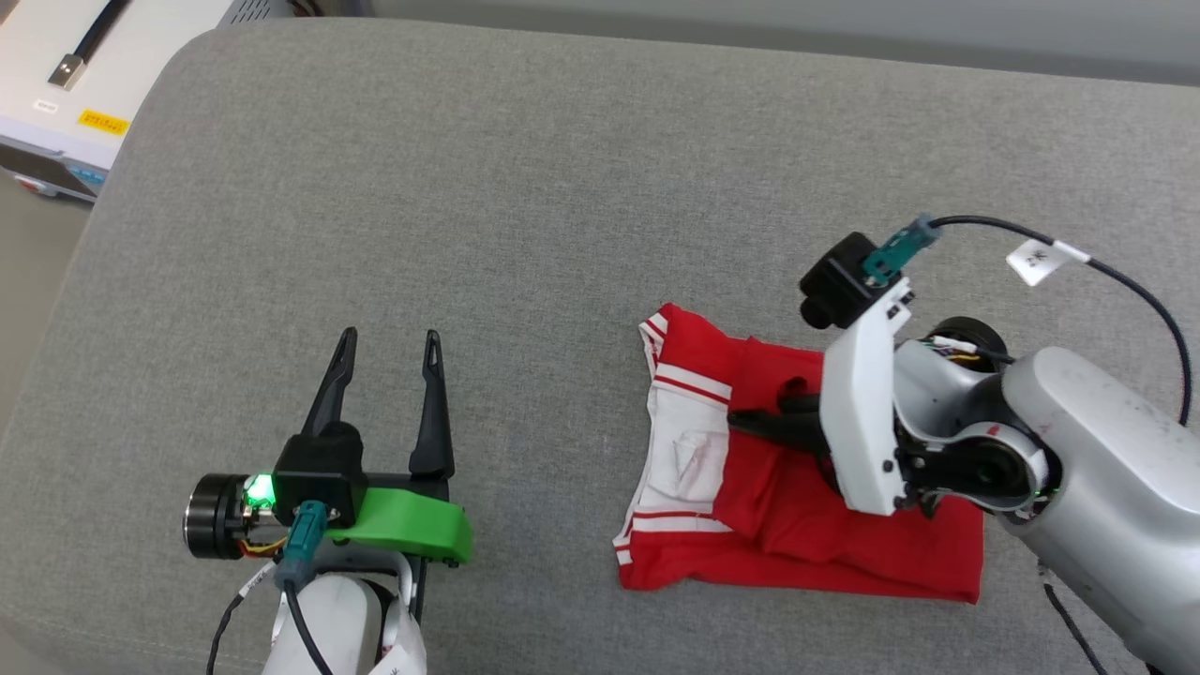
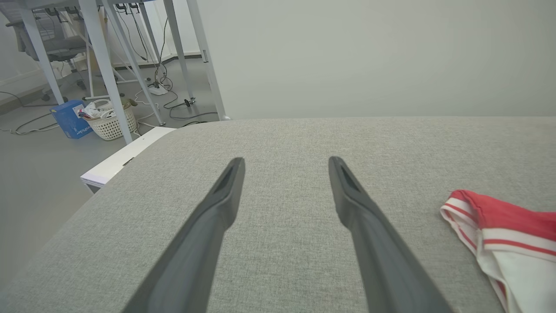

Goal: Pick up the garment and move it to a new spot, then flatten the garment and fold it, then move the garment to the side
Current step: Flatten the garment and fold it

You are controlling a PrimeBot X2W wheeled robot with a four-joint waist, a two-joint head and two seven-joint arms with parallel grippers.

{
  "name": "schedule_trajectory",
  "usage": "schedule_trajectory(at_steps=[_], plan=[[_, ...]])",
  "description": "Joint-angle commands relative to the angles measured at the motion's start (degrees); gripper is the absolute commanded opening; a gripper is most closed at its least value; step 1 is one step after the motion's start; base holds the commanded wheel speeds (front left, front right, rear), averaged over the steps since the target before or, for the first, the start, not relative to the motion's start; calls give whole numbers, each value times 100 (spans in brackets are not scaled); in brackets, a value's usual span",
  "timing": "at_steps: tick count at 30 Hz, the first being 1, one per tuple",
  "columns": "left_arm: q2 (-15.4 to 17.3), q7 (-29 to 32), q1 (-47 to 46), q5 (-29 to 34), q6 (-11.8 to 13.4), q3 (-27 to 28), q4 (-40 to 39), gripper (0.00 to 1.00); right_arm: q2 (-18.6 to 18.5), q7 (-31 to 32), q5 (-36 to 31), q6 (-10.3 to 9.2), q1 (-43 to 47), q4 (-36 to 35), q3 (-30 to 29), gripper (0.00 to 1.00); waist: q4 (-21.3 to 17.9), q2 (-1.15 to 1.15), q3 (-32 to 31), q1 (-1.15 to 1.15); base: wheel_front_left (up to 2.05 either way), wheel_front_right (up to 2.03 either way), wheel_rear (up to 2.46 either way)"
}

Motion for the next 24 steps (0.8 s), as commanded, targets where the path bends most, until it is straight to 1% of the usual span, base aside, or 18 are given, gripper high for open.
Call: schedule_trajectory(at_steps=[1,3,7,12,13,14,15,17,20,22,24], plan=[[-50,-34,-116,75,-33,2,9,100,93,-8,-130,-3,-148,122,143,0,127,0,148,0,0,0,0],[-75,-34,-166,86,-46,-9,21,100,193,-60,-259,-3,-238,337,357,0,176,0,212,0,0,0,0],[-113,-34,-225,101,-50,1,40,100,205,-168,-462,-3,-298,827,784,0,223,0,291,0,0,0,0],[-138,-34,-214,111,-41,75,70,100,231,-532,-452,-3,-275,1271,1048,0,170,0,277,0,0,0,0],[-142,-34,-200,116,-40,90,78,100,228,-649,-434,-3,-284,1280,1082,29,146,0,251,0,0,0,0],[-145,-34,-187,120,-41,100,85,100,225,-763,-405,-3,-292,1254,1092,80,122,0,217,0,0,0,0],[-147,-34,-170,129,-48,109,99,100,217,-939,-345,-3,-297,1187,1070,100,94,0,172,0,0,0,0],[-149,-34,-140,146,-63,133,118,100,148,-1325,-291,-3,-313,985,1015,100,40,0,71,0,0,0,0],[-144,-34,-83,168,-79,175,120,100,-88,-2020,-392,-3,-315,637,929,100,-39,0,-97,0,0,0,0],[-126,-34,-8,188,-87,209,116,100,-269,-2637,-545,-3,-262,417,802,100,-123,0,-223,0,0,0,0],[-104,-34,52,203,-86,243,96,100,-396,-3248,-759,-3,-194,363,592,100,-211,0,-319,0,0,0,0]])
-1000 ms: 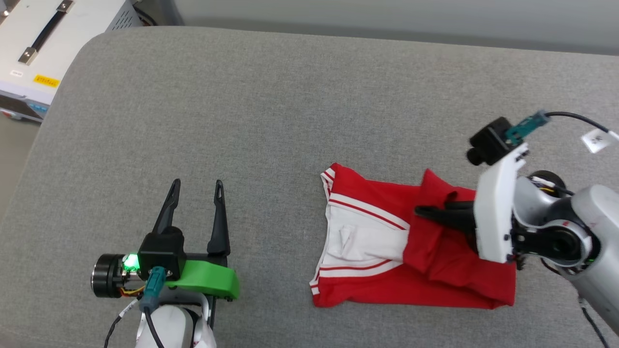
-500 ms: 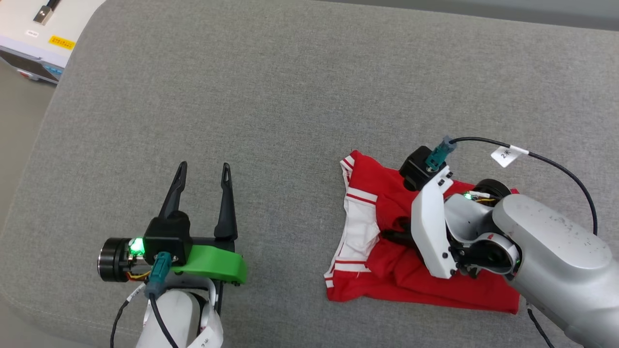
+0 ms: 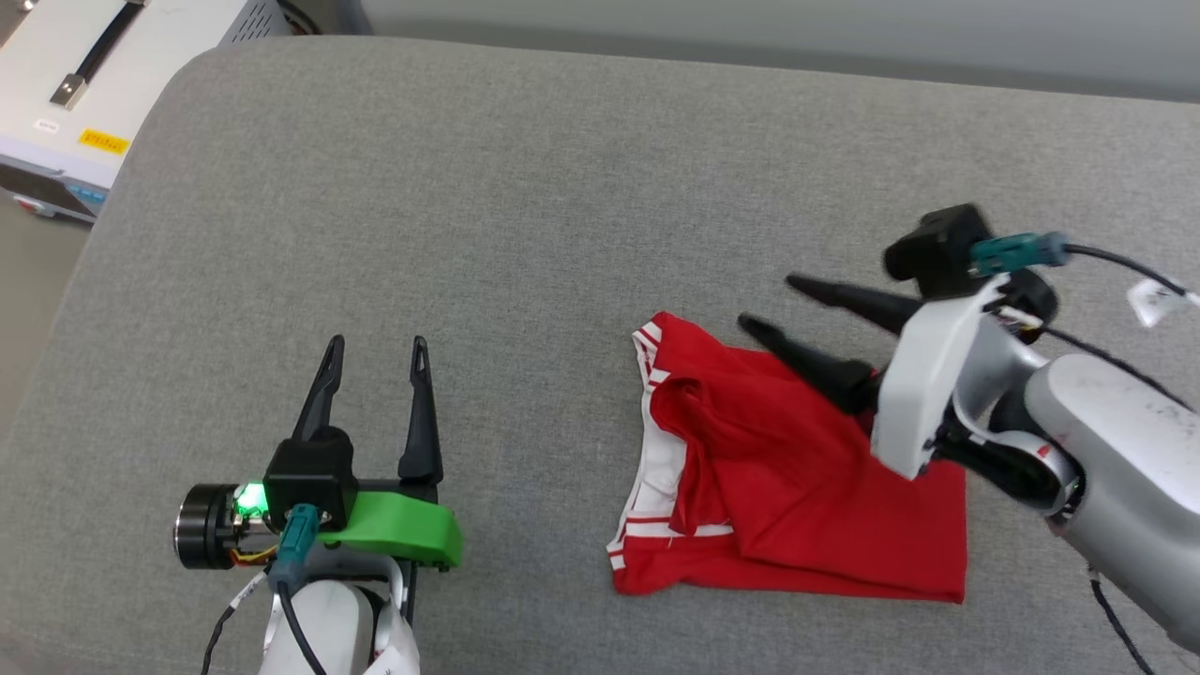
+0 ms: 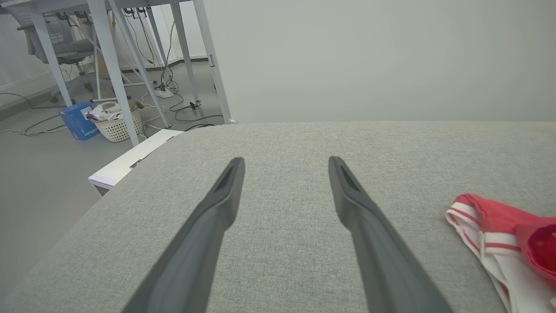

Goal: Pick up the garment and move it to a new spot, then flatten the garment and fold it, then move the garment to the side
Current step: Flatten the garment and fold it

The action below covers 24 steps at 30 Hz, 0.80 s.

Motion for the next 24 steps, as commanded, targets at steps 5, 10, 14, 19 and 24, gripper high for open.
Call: schedule_trajectory(at_steps=[5,10,14,19,24], plan=[[71,-33,216,62,-17,107,-71,100,-85,-1529,-856,-4,440,356,-879,100,-408,0,-396,0,0,0,0],[106,-33,397,69,-21,172,-110,100,225,-2376,-1711,-4,1005,716,-1948,100,-646,0,-583,0,0,0,0],[126,-33,508,66,-44,200,-114,100,571,-2538,-2422,-4,1559,676,-2771,100,-783,0,-714,0,0,0,0],[130,-33,645,82,-56,193,-150,100,1064,-2569,-3057,-4,2348,330,-3673,100,-880,0,-836,0,0,0,0],[127,-33,757,69,-67,196,-171,100,1550,-2572,-3492,-4,3144,-139,-4284,100,-918,0,-920,0,0,0,0]])
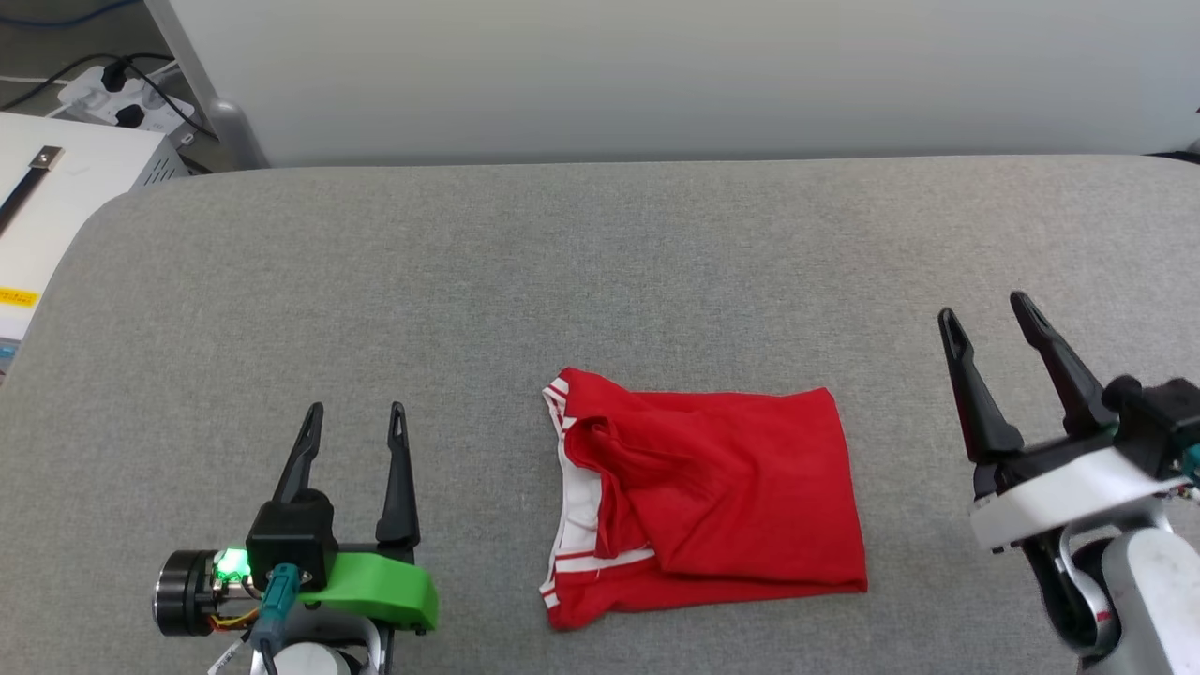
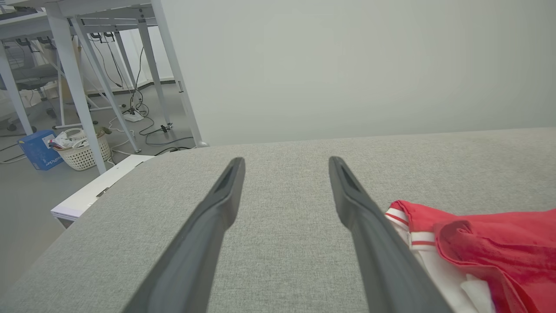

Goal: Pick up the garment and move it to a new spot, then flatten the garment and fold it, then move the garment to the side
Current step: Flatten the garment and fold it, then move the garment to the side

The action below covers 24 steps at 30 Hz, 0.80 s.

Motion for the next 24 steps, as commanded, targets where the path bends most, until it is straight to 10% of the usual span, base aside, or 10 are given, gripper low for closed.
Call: schedule_trajectory(at_steps=[1,24], plan=[[19,-33,109,22,-13,9,-24,100,124,-51,-72,-3,203,-94,-116,100,-29,0,-52,0,0,0,0],[-25,-33,266,-22,-25,-17,7,100,670,-52,-638,-3,1254,-627,-675,100,109,0,-113,0,0,0,0]])
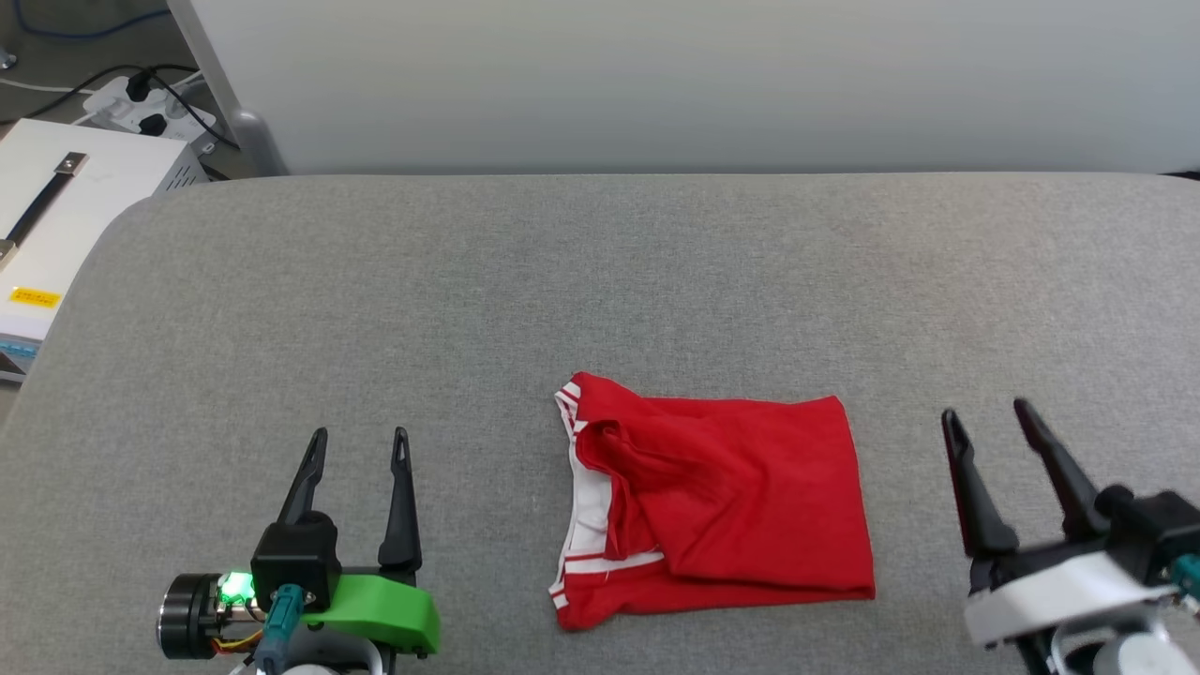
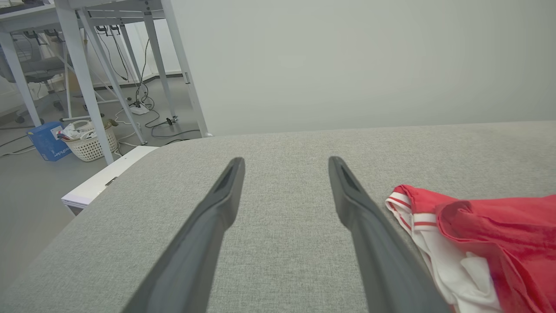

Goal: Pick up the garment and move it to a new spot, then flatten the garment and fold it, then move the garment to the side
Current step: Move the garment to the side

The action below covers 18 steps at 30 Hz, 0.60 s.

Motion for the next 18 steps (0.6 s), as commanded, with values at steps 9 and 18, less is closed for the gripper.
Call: schedule_trajectory(at_steps=[9,18], plan=[[-26,-34,-177,-16,-48,-14,22,100,-1219,1181,618,-3,-1723,48,619,100,79,0,195,0,0,0,0],[-76,-34,-452,-35,-52,-77,21,100,-2271,4477,2562,-3,-2442,221,1903,100,258,0,460,0,0,0,0]])
